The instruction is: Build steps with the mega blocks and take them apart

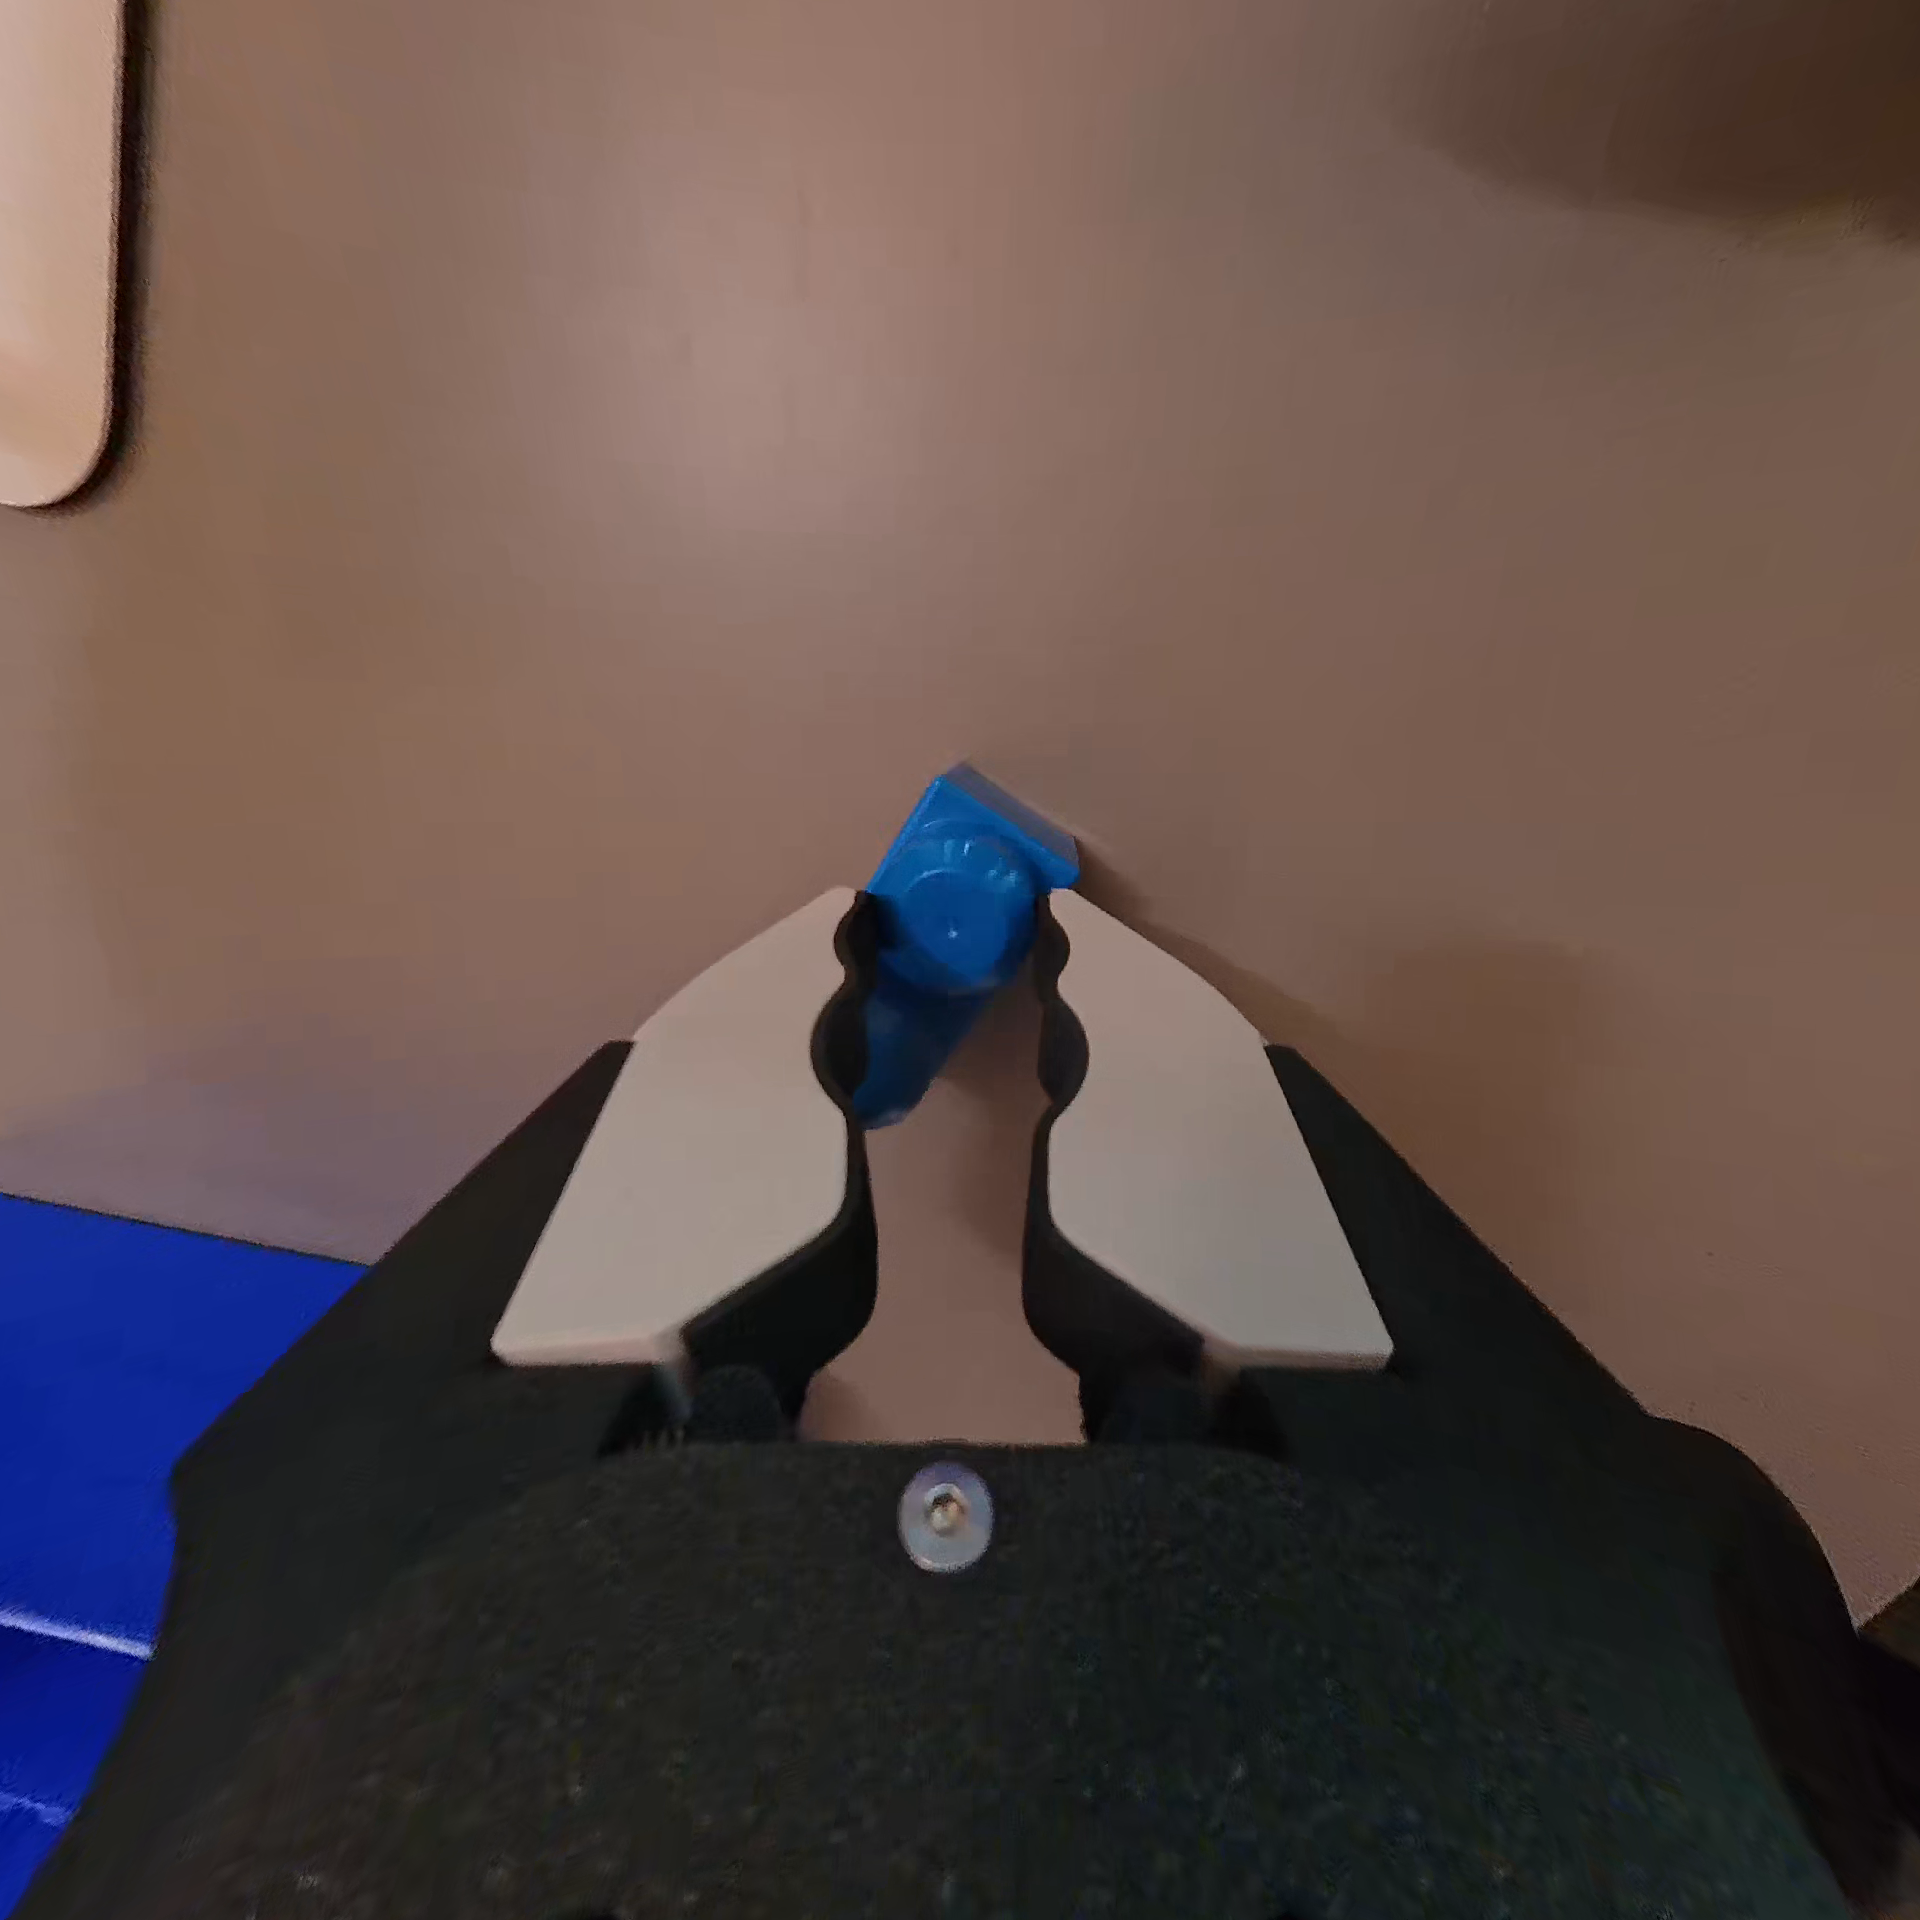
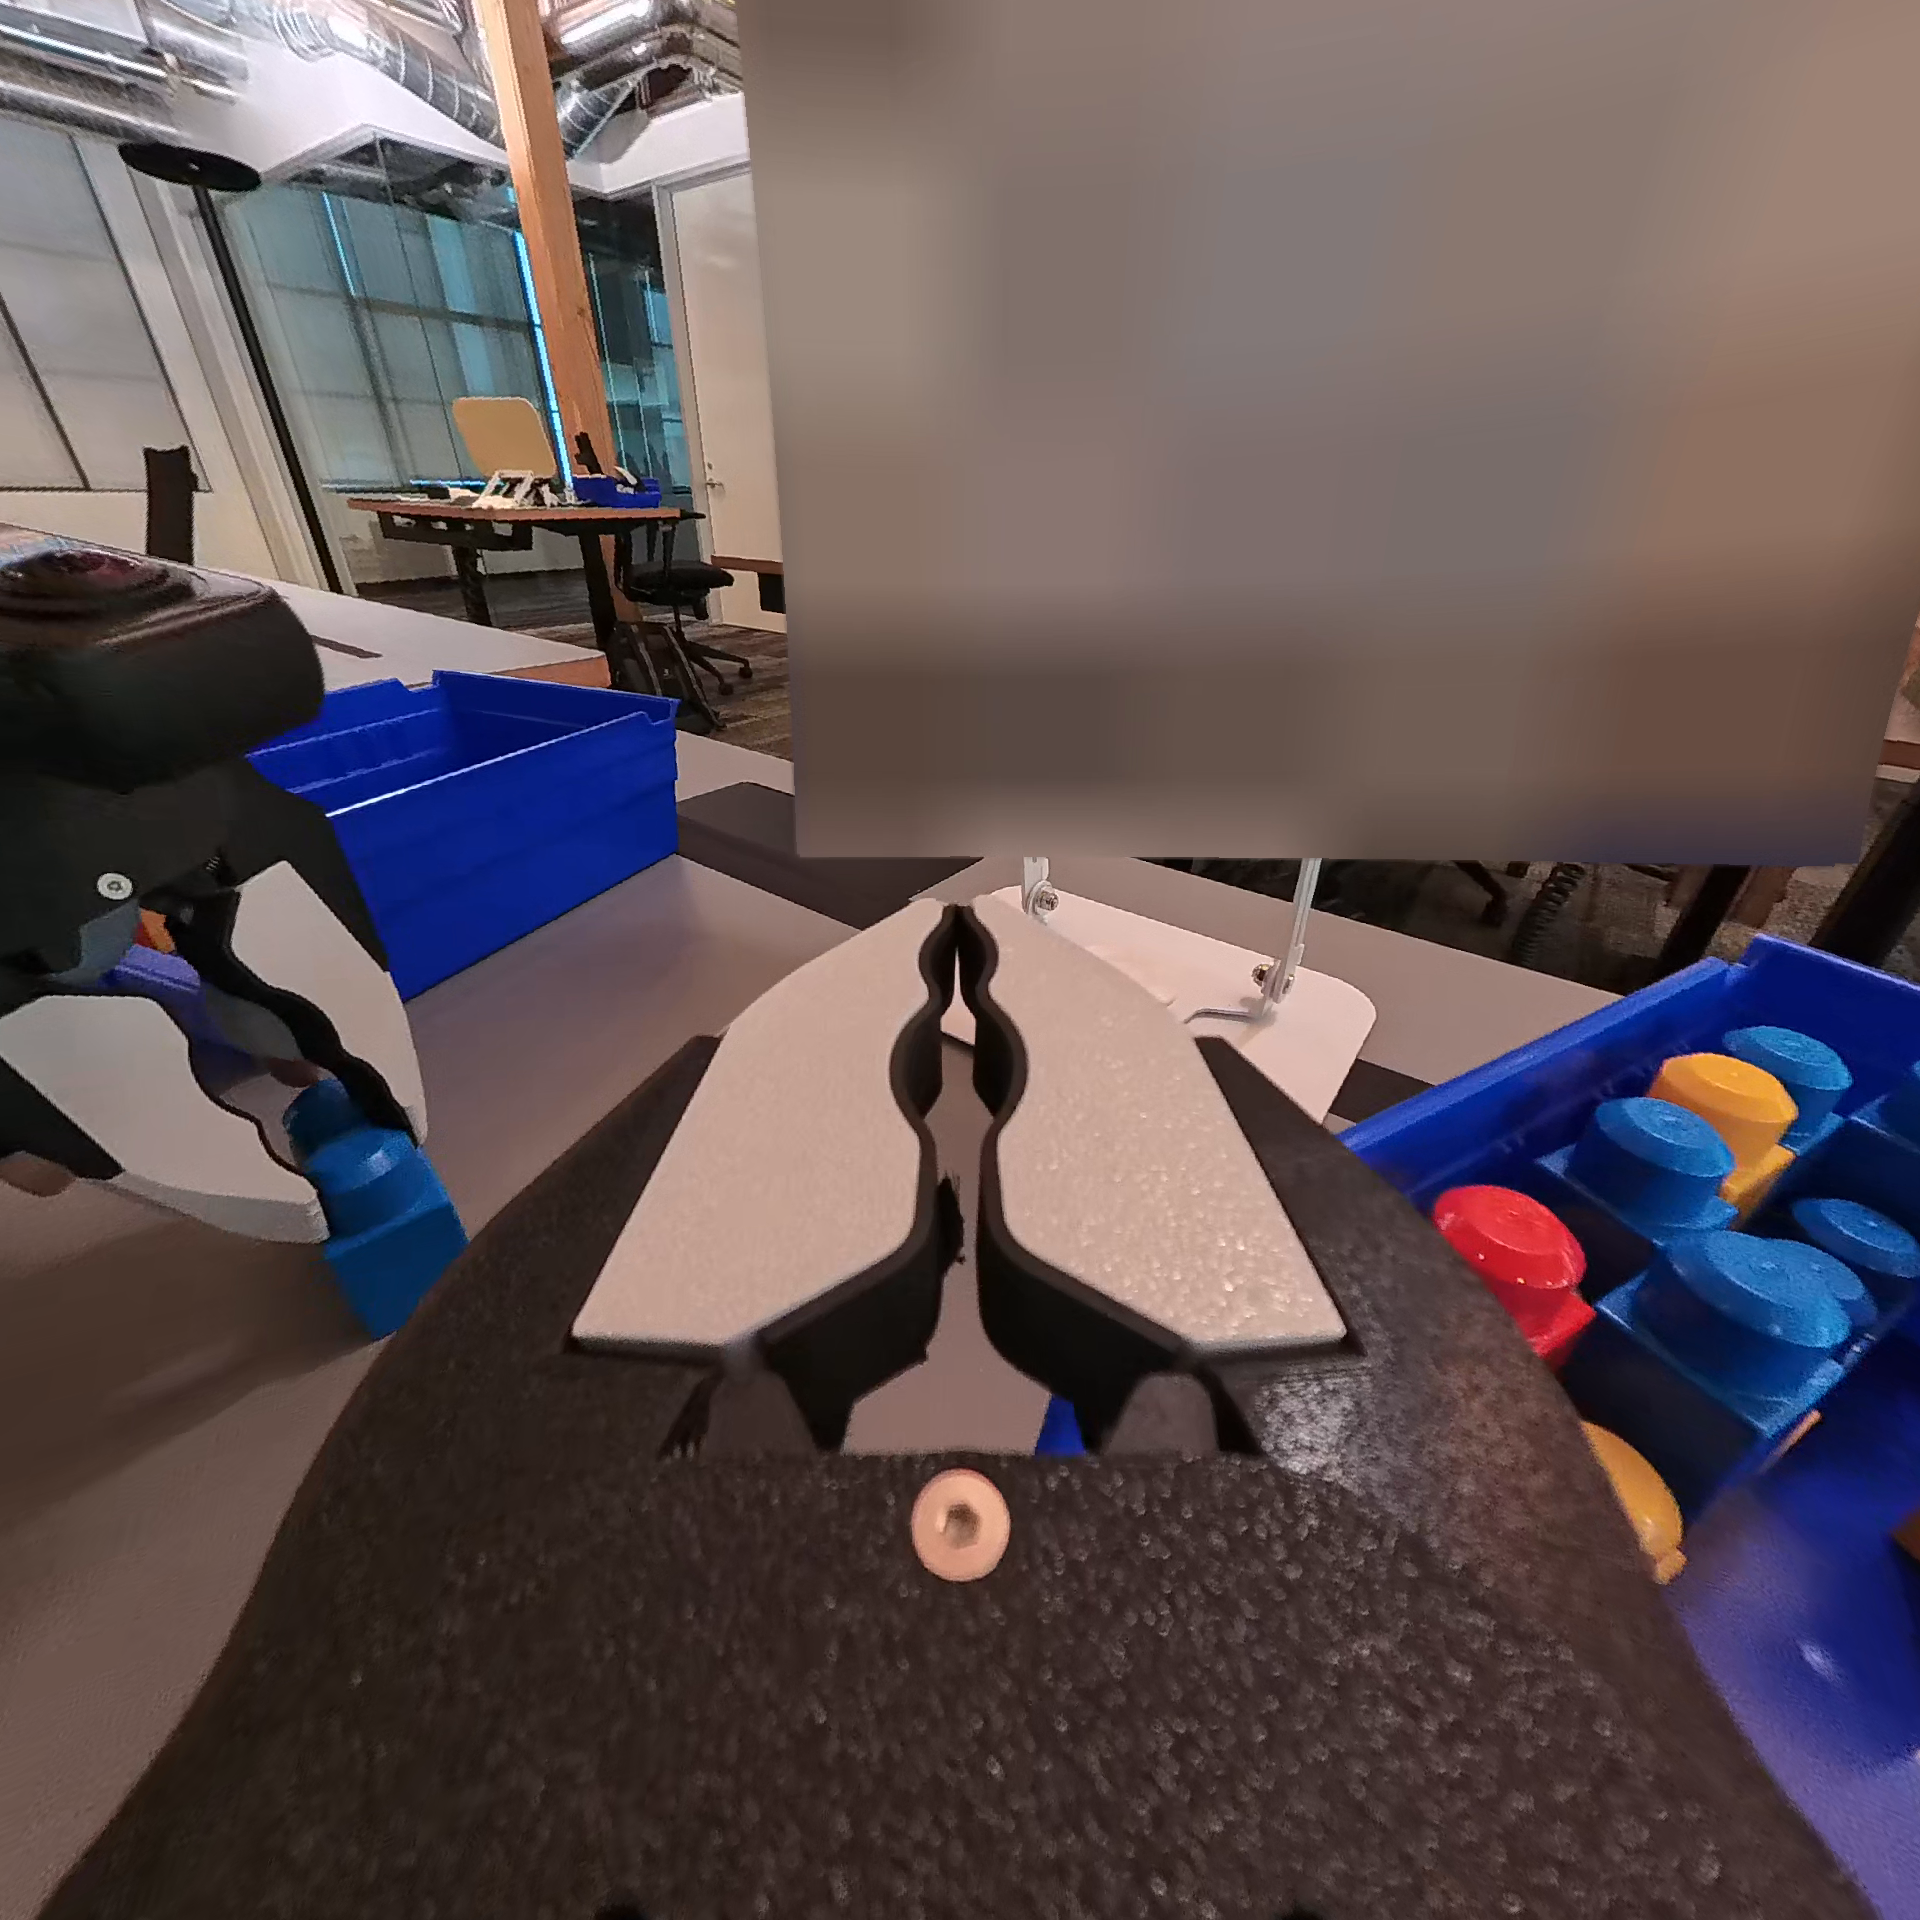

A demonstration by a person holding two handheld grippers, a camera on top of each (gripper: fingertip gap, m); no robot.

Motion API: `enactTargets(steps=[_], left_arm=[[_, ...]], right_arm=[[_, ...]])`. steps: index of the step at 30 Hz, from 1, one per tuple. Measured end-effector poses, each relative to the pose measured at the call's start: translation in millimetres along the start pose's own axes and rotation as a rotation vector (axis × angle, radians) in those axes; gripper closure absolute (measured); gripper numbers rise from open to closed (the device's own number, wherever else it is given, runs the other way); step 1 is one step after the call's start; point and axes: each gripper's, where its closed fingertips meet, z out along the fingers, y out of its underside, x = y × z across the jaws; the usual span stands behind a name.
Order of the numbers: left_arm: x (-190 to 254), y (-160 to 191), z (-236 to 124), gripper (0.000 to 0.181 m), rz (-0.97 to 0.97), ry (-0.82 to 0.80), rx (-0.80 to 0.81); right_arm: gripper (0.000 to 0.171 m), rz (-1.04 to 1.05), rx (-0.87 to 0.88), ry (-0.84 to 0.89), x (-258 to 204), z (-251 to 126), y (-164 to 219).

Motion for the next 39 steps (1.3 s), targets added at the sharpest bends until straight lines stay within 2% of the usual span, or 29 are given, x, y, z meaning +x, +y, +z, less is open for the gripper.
enactTargets(steps=[6, 10, 14, 18, 22, 31, 39], left_arm=[[0, -6, -14, 0.141, -0.018, 0.008, 0.08], [-8, -10, -48, 0.142, -0.027, -0.026, 0.187], [-32, 5, -89, 0.144, -0.075, -0.1, 0.279], [-65, 45, -123, 0.145, -0.152, -0.195, 0.302], [-94, 100, -137, 0.144, -0.237, -0.248, 0.25], [-129, 221, -124, 0.136, -0.364, -0.228, -0.019], [-133, 262, -104, 0.134, -0.339, -0.186, -0.205]], right_arm=[[0.171, 0.002, -0.001, 0.0, 0, 0, 0], [0.171, 0.001, -0.004, -0.002, 0, 0, 1], [0.171, 0.001, -0.004, -0.001, 0, 0, 1], [0.171, 0.0, -0.006, 0.003, 1, -1, 2], [0.171, 0.003, -0.007, 0.003, 2, -1, 2], [0.171, -0.001, -0.022, 0.001, 1, 1, 7], [0.171, -0.001, -0.033, -0.003, 0, 2, 10]])
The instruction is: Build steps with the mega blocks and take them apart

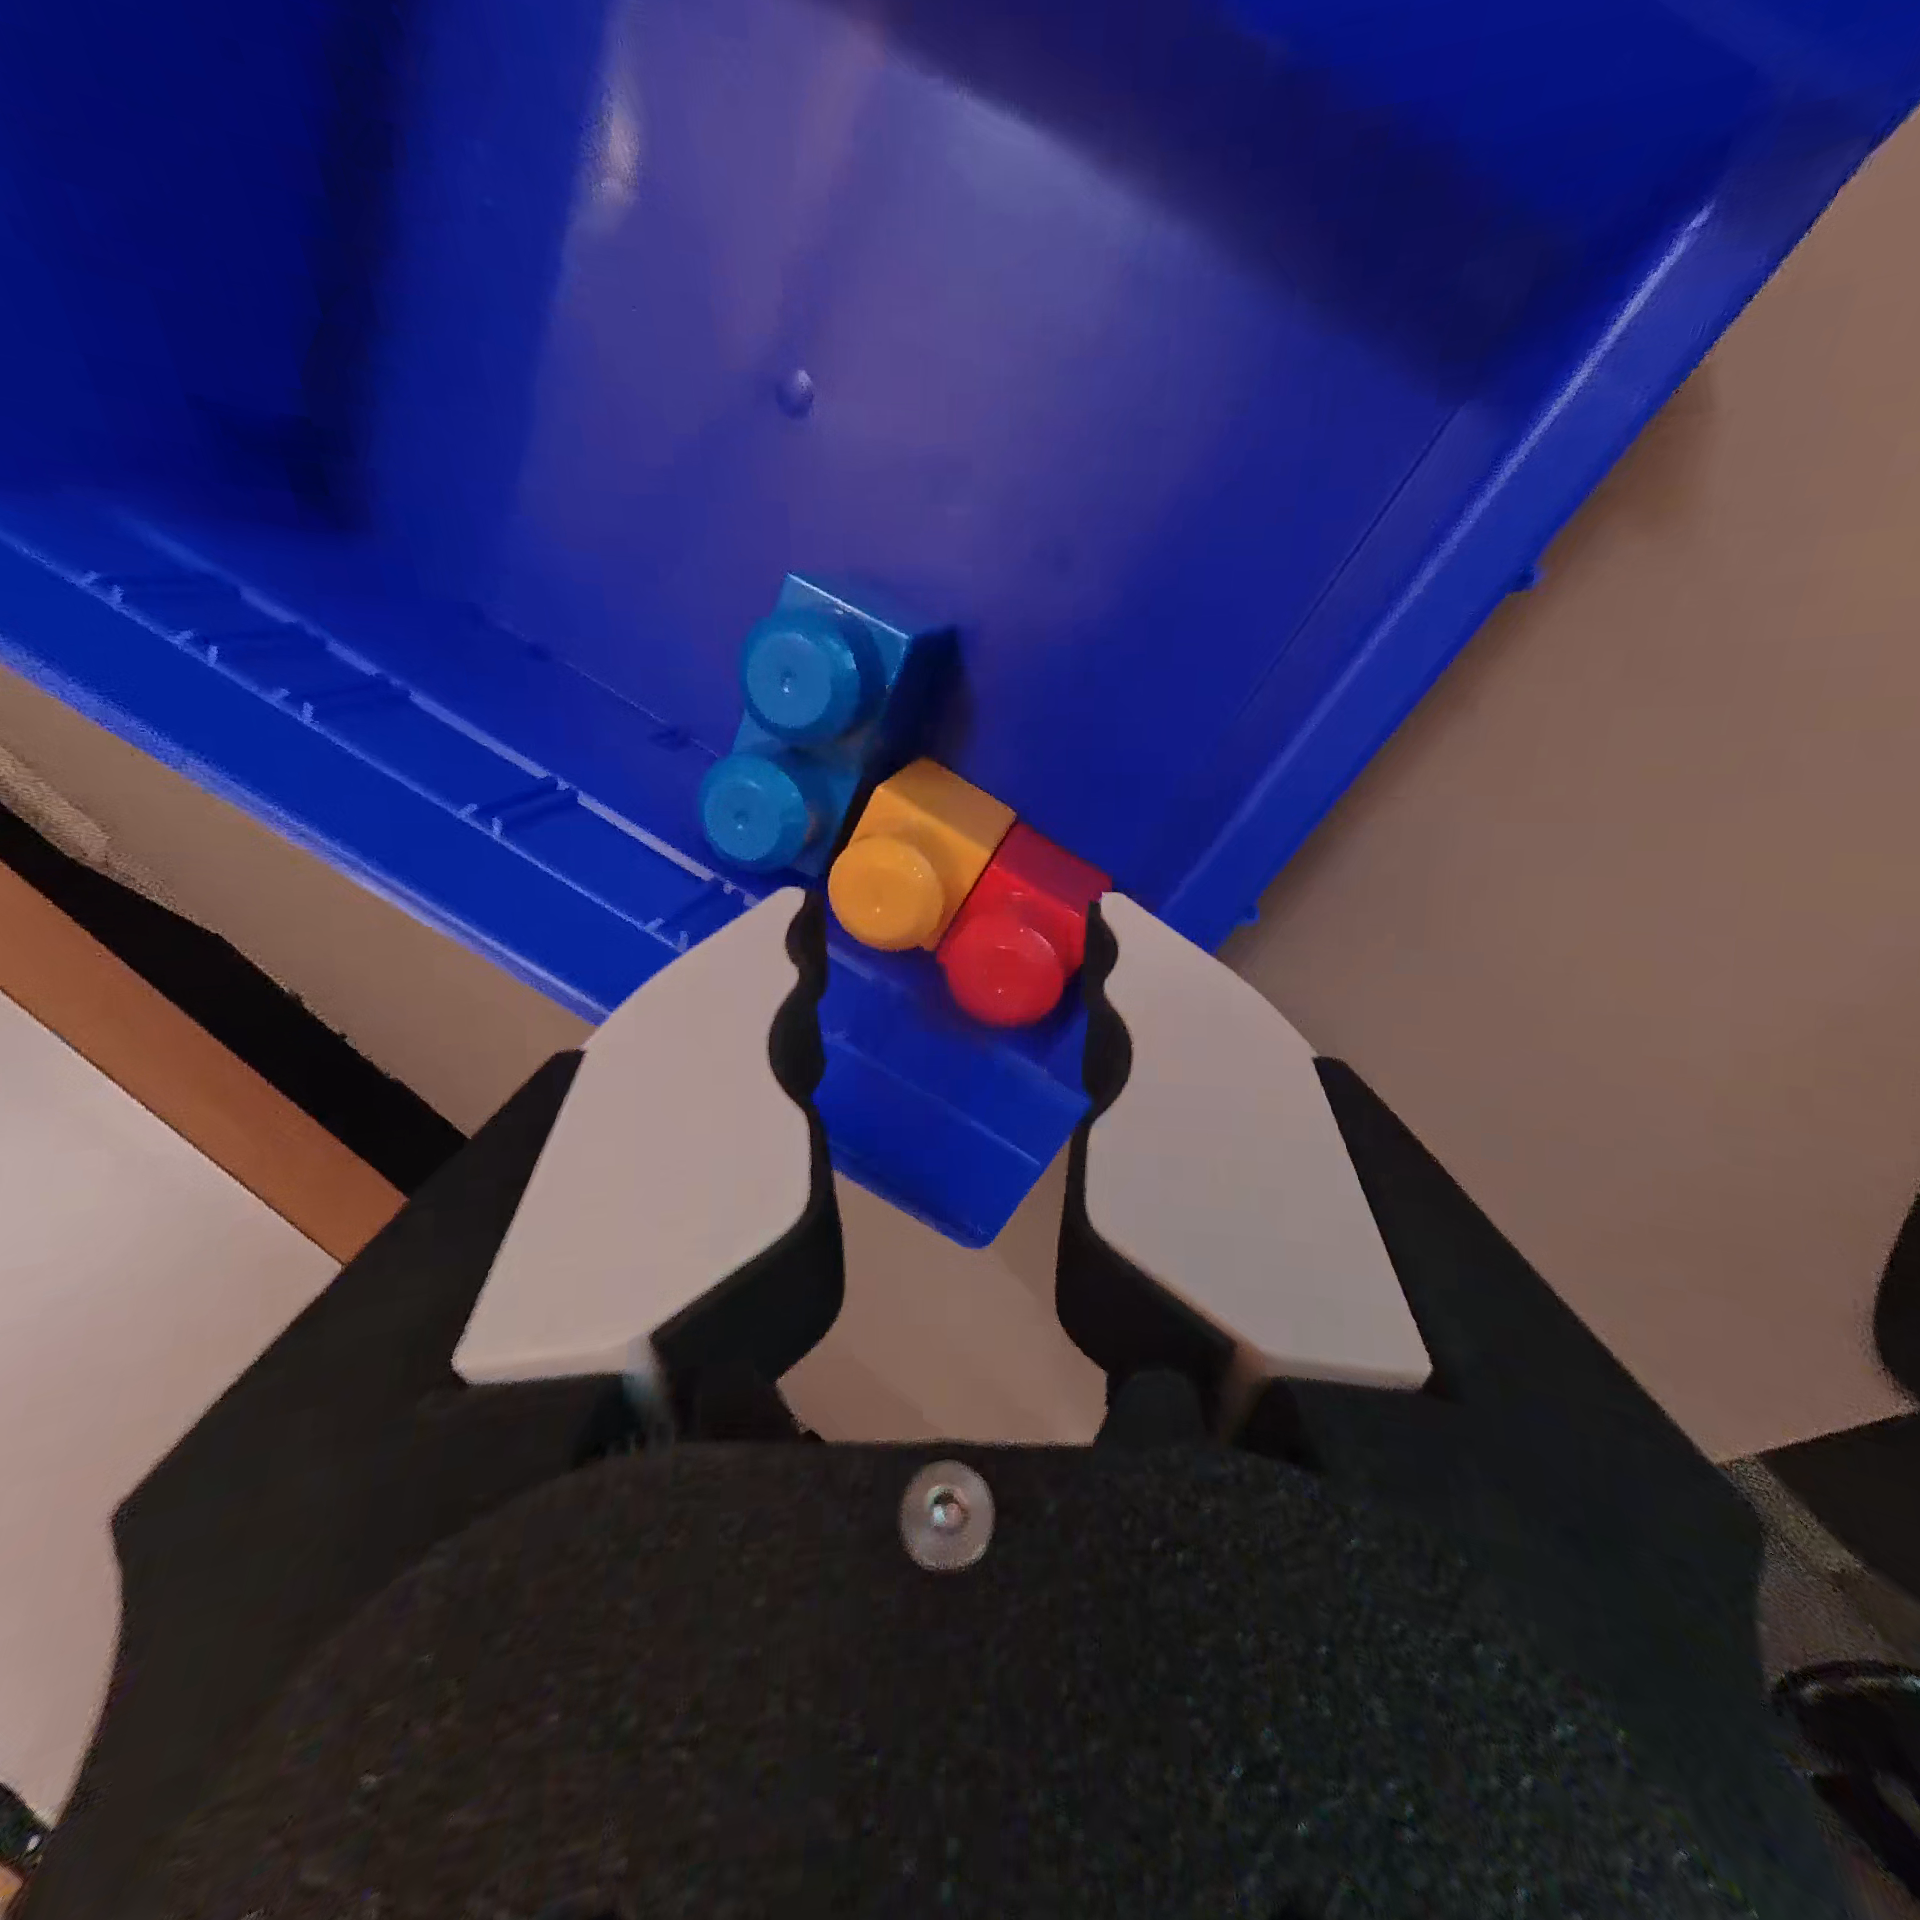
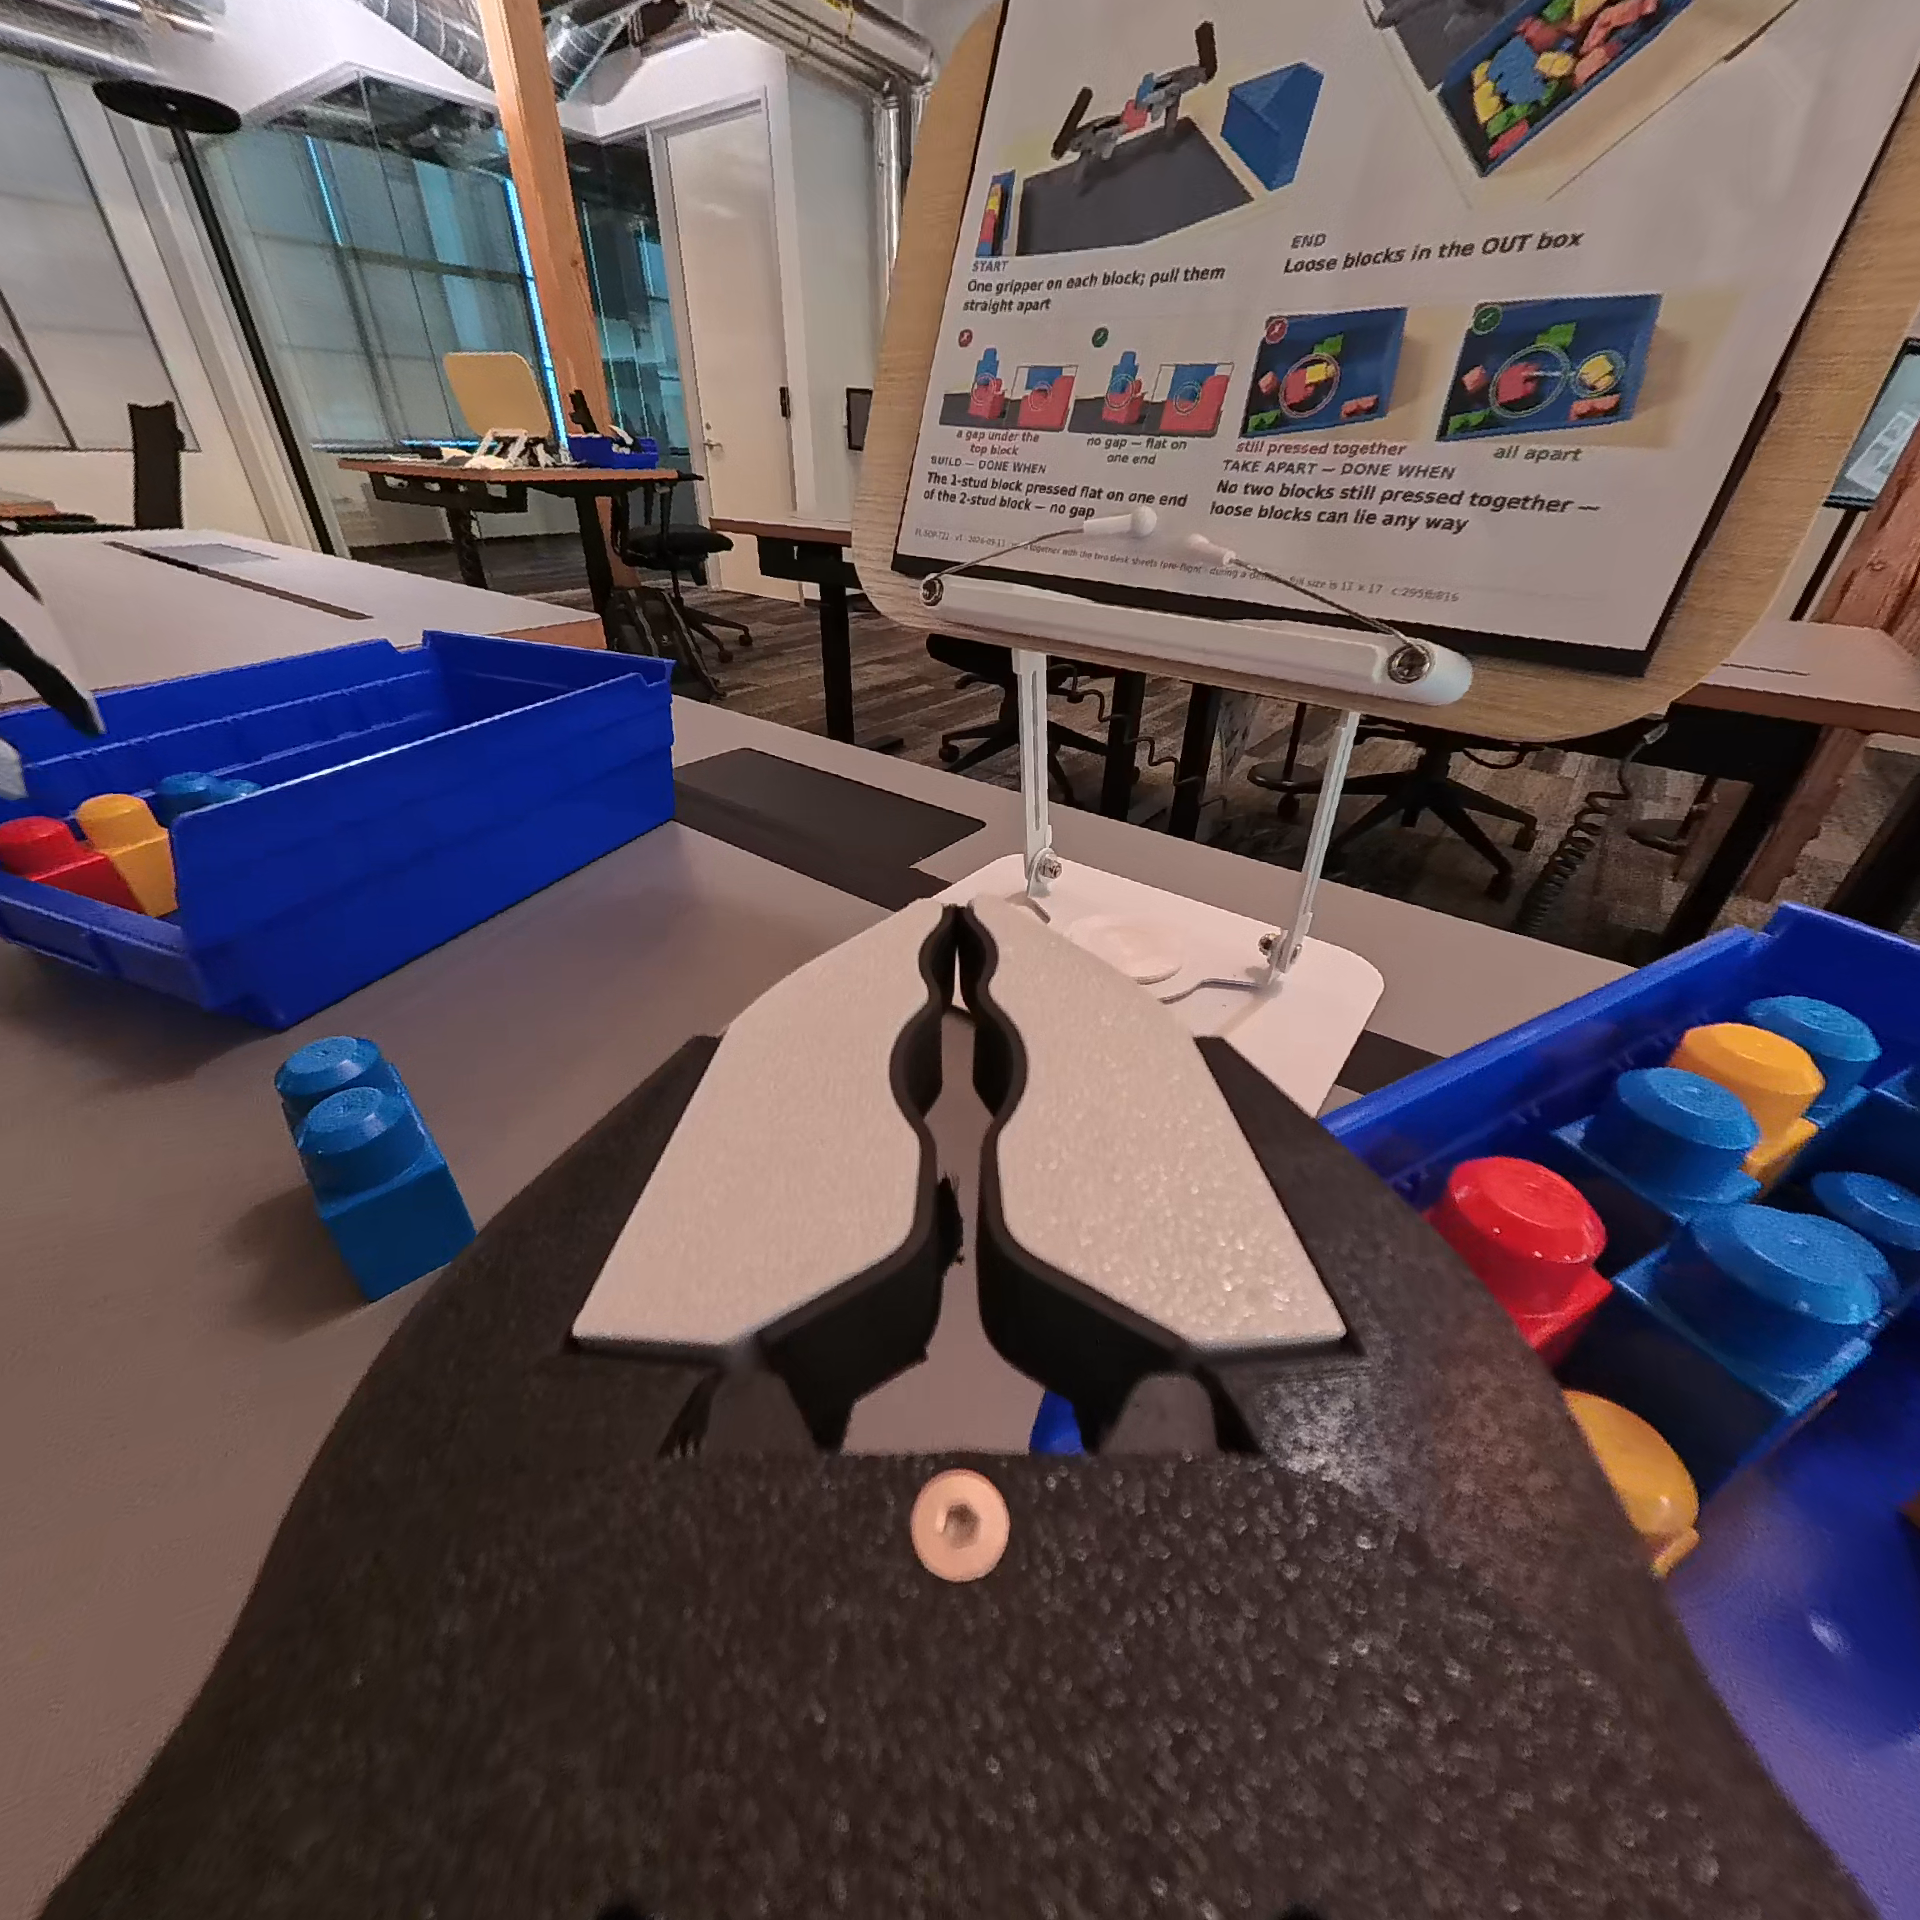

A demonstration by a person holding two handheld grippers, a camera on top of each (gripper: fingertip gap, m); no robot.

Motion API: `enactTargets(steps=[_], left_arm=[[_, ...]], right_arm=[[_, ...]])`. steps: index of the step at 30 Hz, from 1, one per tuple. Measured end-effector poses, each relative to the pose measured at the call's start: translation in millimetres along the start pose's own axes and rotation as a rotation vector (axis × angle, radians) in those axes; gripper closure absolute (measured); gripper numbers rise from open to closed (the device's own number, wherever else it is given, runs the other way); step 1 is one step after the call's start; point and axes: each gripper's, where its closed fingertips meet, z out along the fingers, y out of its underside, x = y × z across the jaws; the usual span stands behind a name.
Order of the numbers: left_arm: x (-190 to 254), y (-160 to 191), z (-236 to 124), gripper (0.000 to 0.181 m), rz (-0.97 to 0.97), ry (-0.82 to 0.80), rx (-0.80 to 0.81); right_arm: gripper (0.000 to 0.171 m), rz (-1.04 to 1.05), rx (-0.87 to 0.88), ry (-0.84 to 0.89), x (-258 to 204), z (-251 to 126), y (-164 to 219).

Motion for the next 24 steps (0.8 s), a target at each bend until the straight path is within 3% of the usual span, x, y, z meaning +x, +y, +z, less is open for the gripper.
enactTargets(steps=[15, 24], left_arm=[[-8, 10, 32, 0.142, 0.035, -0.012, -0.215], [-19, 32, 43, 0.142, 0.106, -0.009, -0.441]], right_arm=[[0.171, 0.004, -0.004, -0.005, 0, 0, 1], [0.171, 0.002, -0.011, -0.011, -1, 0, 2]])
